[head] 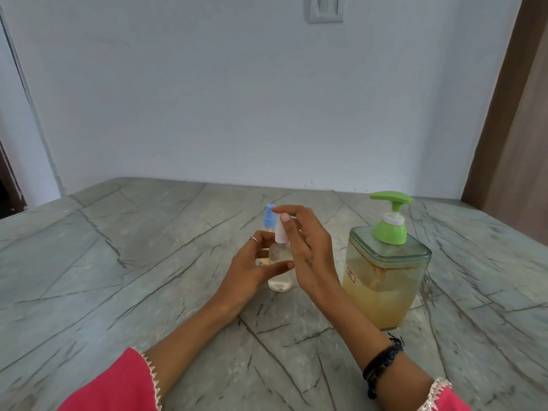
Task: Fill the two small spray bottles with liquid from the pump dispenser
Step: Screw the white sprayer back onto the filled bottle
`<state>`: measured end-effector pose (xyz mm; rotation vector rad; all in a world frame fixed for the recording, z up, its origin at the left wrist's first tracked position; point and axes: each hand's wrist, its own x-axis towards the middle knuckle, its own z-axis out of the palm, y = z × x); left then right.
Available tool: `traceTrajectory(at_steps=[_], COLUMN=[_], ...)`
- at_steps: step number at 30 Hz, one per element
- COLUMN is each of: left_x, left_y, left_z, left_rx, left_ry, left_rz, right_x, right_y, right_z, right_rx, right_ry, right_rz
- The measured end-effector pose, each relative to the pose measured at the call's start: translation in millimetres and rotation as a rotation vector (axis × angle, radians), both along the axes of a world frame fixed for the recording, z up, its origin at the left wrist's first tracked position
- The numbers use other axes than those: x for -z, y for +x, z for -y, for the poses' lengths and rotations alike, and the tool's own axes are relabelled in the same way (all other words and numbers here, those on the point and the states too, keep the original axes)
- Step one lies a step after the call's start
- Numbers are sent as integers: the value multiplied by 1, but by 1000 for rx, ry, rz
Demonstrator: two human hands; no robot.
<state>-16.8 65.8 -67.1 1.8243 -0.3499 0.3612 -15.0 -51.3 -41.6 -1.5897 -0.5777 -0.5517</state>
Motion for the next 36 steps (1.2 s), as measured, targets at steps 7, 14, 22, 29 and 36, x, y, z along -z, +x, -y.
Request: traceTrajectory(at_steps=[7,14,22,29,36], left_x=[1,1,1,1,-2], left_y=[-1,-1,-2,-1,-4], left_z=[-1,-1,0,0,2], left_rx=[9,19,9,12,22], left_ry=[-20,-28,-31,-24,-59], left_rz=[-21,-9,-6,-13,-13], right_x=[-2,-1,5,5,0], right_y=[-4,-1,1,0,1], right_z=[0,-2,-3,-2,0], right_rx=[29,23,51,-50,73], right_ry=[89,70,47,138,107], right_rz=[-22,-41,22,-29,-40])
